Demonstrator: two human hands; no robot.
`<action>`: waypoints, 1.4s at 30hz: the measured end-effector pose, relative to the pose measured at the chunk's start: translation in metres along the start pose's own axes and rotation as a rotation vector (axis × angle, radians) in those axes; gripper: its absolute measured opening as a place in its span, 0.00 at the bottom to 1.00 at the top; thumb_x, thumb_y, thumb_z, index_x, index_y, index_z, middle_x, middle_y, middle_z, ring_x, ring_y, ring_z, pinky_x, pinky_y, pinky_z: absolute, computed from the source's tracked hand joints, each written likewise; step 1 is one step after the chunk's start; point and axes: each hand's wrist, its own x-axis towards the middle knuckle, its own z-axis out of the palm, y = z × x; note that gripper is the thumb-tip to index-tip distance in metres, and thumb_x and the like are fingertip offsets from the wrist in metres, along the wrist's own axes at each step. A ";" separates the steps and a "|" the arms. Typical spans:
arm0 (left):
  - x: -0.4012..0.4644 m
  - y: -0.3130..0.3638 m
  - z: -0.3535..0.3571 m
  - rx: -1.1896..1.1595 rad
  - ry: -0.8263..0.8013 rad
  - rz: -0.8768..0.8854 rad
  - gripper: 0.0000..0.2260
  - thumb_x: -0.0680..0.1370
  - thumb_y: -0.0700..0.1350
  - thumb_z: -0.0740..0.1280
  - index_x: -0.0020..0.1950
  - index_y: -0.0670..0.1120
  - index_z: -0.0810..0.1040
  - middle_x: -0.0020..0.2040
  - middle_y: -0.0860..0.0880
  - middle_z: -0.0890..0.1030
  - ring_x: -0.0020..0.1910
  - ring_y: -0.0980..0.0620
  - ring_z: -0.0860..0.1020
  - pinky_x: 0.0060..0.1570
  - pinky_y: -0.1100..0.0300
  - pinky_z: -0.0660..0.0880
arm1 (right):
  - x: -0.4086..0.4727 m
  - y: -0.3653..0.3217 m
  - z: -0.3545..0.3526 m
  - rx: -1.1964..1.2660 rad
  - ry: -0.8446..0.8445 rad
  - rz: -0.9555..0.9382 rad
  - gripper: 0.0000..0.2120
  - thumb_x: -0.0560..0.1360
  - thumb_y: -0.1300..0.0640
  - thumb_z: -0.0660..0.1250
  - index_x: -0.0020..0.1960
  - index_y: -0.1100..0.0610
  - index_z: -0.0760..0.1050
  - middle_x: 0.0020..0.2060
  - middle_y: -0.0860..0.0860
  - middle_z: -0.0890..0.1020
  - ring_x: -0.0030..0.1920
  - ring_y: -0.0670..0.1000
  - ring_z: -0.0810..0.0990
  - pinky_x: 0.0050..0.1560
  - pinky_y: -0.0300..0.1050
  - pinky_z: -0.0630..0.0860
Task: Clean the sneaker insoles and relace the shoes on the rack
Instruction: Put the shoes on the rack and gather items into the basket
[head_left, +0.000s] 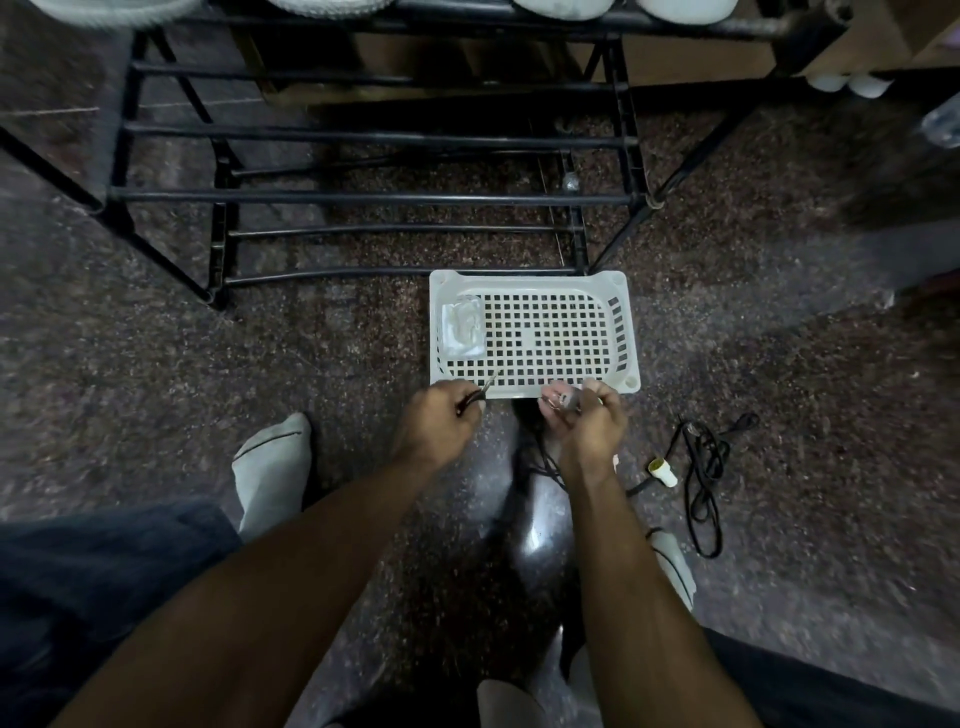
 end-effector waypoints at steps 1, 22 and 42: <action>0.006 0.003 -0.004 0.033 0.020 0.010 0.08 0.78 0.45 0.68 0.56 0.48 0.82 0.47 0.48 0.84 0.41 0.51 0.81 0.41 0.62 0.76 | 0.001 -0.002 0.010 -0.033 -0.016 0.009 0.04 0.80 0.64 0.59 0.47 0.58 0.69 0.40 0.62 0.81 0.38 0.58 0.82 0.45 0.54 0.81; 0.032 -0.017 -0.014 0.657 0.033 0.279 0.14 0.80 0.49 0.57 0.60 0.49 0.78 0.59 0.51 0.74 0.60 0.49 0.69 0.54 0.52 0.66 | 0.052 0.004 0.046 -1.499 -0.465 -0.307 0.13 0.76 0.65 0.65 0.57 0.55 0.81 0.54 0.49 0.83 0.53 0.50 0.80 0.59 0.45 0.76; 0.010 -0.025 -0.005 0.747 -0.068 0.396 0.22 0.75 0.47 0.65 0.69 0.47 0.72 0.68 0.47 0.72 0.72 0.46 0.63 0.72 0.44 0.59 | 0.026 0.018 0.010 -1.652 -0.505 -0.822 0.17 0.73 0.65 0.63 0.58 0.53 0.78 0.55 0.48 0.75 0.53 0.51 0.76 0.44 0.45 0.76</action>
